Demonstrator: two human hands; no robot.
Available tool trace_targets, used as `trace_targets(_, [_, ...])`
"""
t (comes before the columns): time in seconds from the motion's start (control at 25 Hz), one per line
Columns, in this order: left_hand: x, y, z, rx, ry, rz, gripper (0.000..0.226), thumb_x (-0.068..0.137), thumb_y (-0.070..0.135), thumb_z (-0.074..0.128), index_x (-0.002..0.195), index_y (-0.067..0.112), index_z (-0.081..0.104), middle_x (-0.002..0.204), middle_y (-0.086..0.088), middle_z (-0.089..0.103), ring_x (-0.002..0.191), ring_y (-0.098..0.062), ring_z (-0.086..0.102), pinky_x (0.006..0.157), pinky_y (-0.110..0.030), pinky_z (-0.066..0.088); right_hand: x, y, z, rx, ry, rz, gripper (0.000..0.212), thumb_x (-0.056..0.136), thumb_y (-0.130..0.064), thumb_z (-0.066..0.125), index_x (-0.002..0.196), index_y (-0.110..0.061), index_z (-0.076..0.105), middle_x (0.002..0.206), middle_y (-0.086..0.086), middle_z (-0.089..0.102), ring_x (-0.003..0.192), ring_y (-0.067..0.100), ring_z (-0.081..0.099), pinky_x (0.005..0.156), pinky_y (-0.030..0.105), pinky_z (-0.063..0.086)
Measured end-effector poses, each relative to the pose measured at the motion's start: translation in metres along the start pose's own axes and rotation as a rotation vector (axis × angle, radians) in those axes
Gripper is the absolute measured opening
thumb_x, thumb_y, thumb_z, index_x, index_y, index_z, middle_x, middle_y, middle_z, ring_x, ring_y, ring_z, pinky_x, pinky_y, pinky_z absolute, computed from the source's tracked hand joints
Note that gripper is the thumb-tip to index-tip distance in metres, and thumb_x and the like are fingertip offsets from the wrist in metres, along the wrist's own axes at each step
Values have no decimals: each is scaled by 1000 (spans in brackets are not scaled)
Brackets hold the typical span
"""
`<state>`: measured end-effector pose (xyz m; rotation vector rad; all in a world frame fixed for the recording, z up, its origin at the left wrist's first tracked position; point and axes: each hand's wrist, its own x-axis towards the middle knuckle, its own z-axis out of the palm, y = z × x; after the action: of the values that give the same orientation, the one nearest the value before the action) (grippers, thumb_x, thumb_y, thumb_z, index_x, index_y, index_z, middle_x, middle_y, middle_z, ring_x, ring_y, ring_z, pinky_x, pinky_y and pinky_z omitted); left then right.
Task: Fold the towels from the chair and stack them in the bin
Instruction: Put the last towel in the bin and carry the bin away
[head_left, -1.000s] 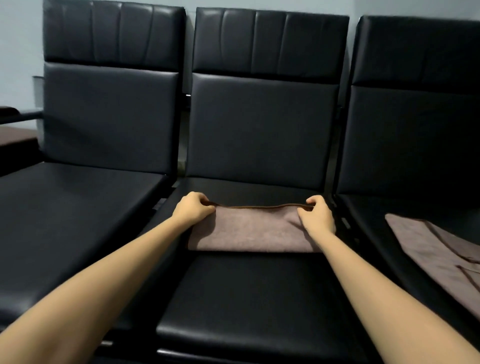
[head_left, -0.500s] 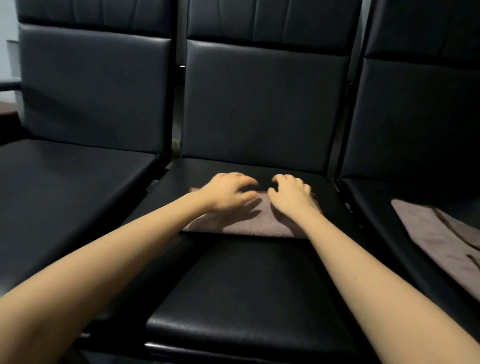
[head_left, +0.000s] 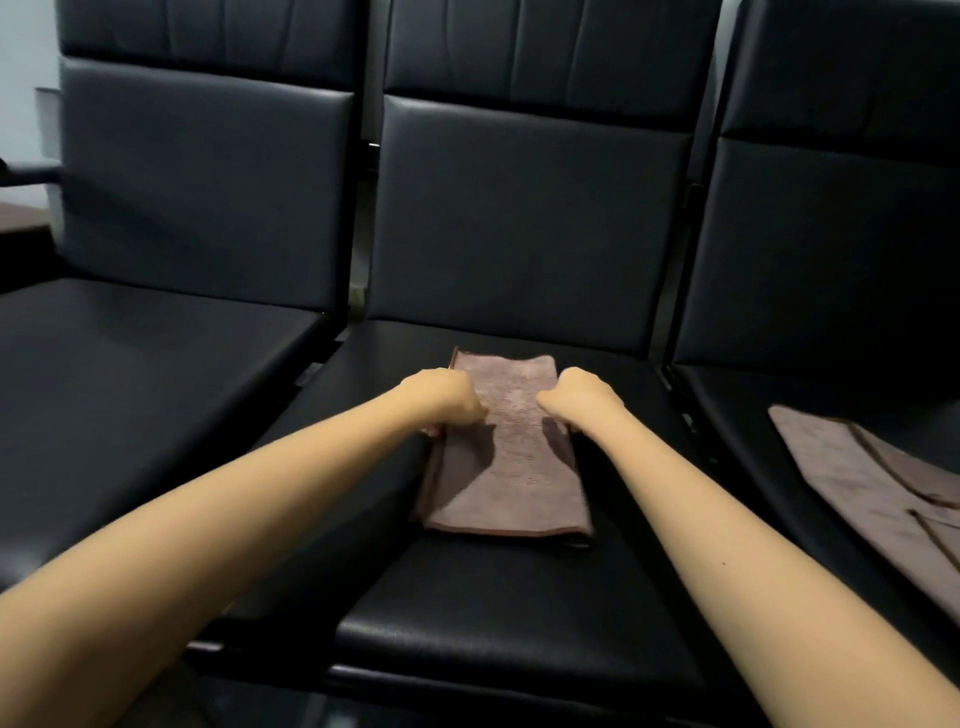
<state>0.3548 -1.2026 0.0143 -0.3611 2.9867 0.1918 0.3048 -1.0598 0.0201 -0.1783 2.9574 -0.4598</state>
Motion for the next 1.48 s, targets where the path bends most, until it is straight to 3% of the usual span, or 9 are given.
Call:
trace_targets(0.08, [-7,-11,-7,-65,27,18,38,91,40,49,111,9,57,109,-4,62,94,-28,60,78,-32,48,6,7,1,92,-82,95,19,88,-16,46,71,-6,51,65,6,53,58,19,53,59,27,46])
trace_targets(0.24, [-12,-22,1,-656,-36,-136,23,88,21,62,75,11,46,96,-8,55,88,-21,55,71,-30,49,14,16,3,249,-124,198,23,91,-15,53,72,-5,44,73,10,48,80,23,55,72,31,51])
trace_targets(0.4, [-10,-18,2,-941,-40,-219,24,85,13,68,74,10,47,87,-9,57,79,-16,54,63,-25,46,21,29,1,381,-240,261,23,93,-15,54,71,-8,47,68,5,43,61,14,42,54,23,36])
trace_targets(0.64, [-7,-9,12,-920,-36,-236,24,80,13,73,99,4,62,96,-11,64,79,-19,55,68,-26,45,22,37,-2,570,-374,293,24,89,-16,62,69,-13,49,58,-2,35,51,9,29,50,19,28])
trace_targets(0.84, [-6,-8,10,-1012,-17,-202,20,91,10,57,73,13,49,84,-6,51,75,-17,48,52,-22,40,25,43,-1,662,-403,302,17,88,-16,65,75,-13,55,40,-3,41,52,7,33,49,20,30])
trace_targets(0.96, [-4,-15,18,-710,108,-140,26,90,21,59,68,15,46,69,-2,52,66,-20,51,58,-27,42,23,46,-2,672,-437,306,14,88,-23,66,80,-15,57,67,-3,52,56,7,37,49,19,29])
trace_targets(1.12, [-2,-15,24,-477,295,-63,25,94,35,54,89,10,57,90,-4,58,88,-26,57,68,-30,41,19,49,-1,654,-454,314,21,90,-26,62,74,-17,51,66,-5,44,51,5,31,39,16,24])
trace_targets(1.32, [-5,-4,6,-593,-56,-143,28,83,22,70,76,9,47,75,-5,52,78,-22,56,52,-25,45,18,49,-2,770,-467,351,15,91,-10,59,77,-10,54,53,-3,45,40,3,33,28,13,25])
trace_targets(1.48, [-12,-5,1,-398,-59,-151,34,80,26,74,102,7,57,88,-6,54,91,-24,59,68,-29,45,14,41,-9,872,-509,360,21,94,-6,54,73,-4,55,38,3,54,27,3,47,29,11,35])
